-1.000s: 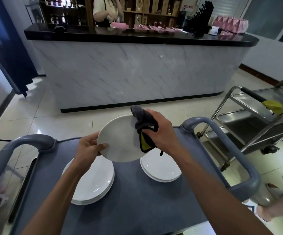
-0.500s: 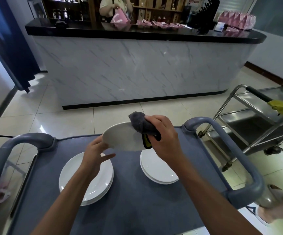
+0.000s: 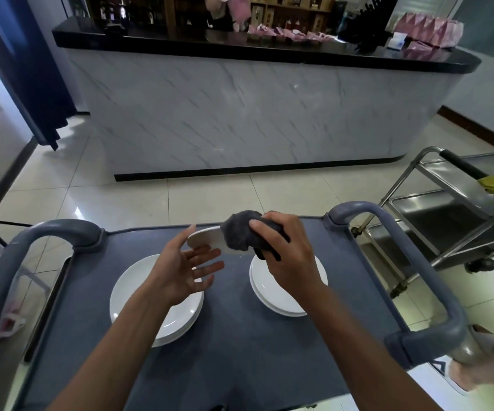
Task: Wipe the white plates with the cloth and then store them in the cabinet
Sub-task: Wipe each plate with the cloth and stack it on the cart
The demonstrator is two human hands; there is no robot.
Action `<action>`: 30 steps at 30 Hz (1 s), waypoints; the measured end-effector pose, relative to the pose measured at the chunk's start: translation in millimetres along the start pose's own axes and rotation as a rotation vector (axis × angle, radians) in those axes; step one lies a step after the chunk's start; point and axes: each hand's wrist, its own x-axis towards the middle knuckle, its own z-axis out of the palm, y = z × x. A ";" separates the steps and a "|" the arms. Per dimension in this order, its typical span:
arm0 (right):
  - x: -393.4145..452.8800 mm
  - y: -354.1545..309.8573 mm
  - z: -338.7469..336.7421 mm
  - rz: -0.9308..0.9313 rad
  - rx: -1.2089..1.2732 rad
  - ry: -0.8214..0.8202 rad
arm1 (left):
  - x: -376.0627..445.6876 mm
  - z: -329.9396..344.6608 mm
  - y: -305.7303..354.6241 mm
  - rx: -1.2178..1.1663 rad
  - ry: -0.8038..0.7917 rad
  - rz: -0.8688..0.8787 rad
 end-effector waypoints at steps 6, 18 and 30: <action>-5.1 -11.2 3.1 -0.034 0.010 0.015 | -4.0 1.0 3.5 -0.208 -0.019 0.037; -32.6 -8.3 -5.4 0.009 0.048 -0.210 | 8.3 -21.6 2.9 -0.159 -0.051 0.242; -13.8 -38.0 24.0 0.441 0.178 -0.328 | 4.4 -5.7 -23.2 0.211 0.027 0.480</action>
